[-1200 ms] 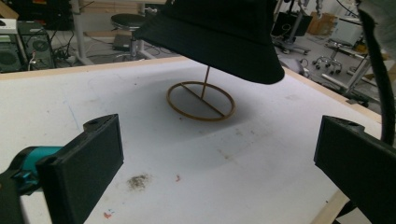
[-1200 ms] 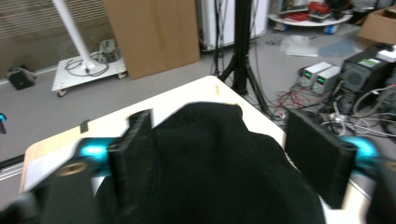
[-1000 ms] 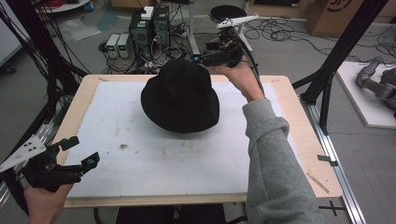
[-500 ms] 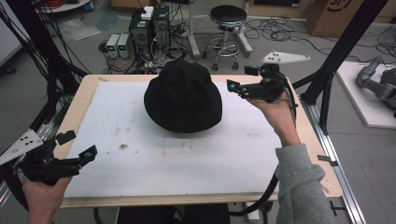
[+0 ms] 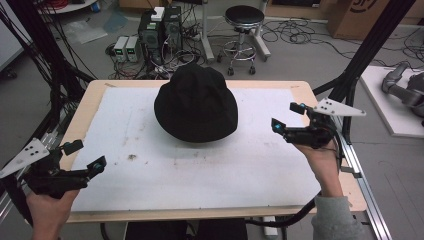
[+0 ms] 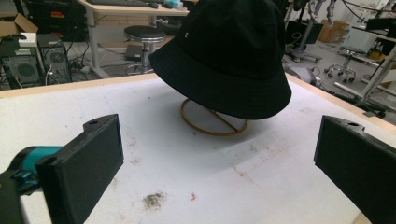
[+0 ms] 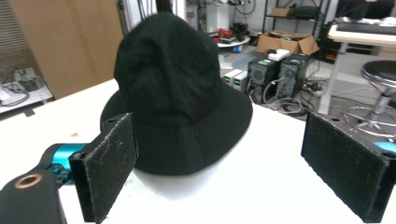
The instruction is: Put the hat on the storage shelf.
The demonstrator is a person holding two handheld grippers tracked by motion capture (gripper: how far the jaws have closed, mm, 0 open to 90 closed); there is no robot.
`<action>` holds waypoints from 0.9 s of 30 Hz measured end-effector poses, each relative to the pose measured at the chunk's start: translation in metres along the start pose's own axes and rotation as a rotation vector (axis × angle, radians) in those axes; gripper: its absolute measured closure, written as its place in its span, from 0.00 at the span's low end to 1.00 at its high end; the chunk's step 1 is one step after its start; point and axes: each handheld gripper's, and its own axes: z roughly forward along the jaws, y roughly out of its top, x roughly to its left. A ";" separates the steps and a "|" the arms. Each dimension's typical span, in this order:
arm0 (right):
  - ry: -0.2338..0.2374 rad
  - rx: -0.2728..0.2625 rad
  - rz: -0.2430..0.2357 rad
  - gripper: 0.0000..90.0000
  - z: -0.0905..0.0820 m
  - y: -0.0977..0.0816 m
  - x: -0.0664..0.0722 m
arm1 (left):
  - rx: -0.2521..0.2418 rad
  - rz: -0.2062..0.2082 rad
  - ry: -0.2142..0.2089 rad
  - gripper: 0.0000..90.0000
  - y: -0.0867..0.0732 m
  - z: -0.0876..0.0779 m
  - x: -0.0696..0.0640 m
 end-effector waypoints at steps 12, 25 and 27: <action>-0.032 -0.042 0.031 0.12 -0.043 -0.044 -0.010 | 0.007 0.019 0.007 0.02 -0.002 0.003 -0.007; -0.070 -0.073 0.037 0.12 -0.060 -0.051 -0.008 | 0.007 0.036 0.013 0.02 -0.003 0.007 -0.011; -0.075 -0.073 0.031 0.12 -0.059 -0.051 -0.007 | 0.011 0.037 0.015 0.02 -0.003 0.007 -0.011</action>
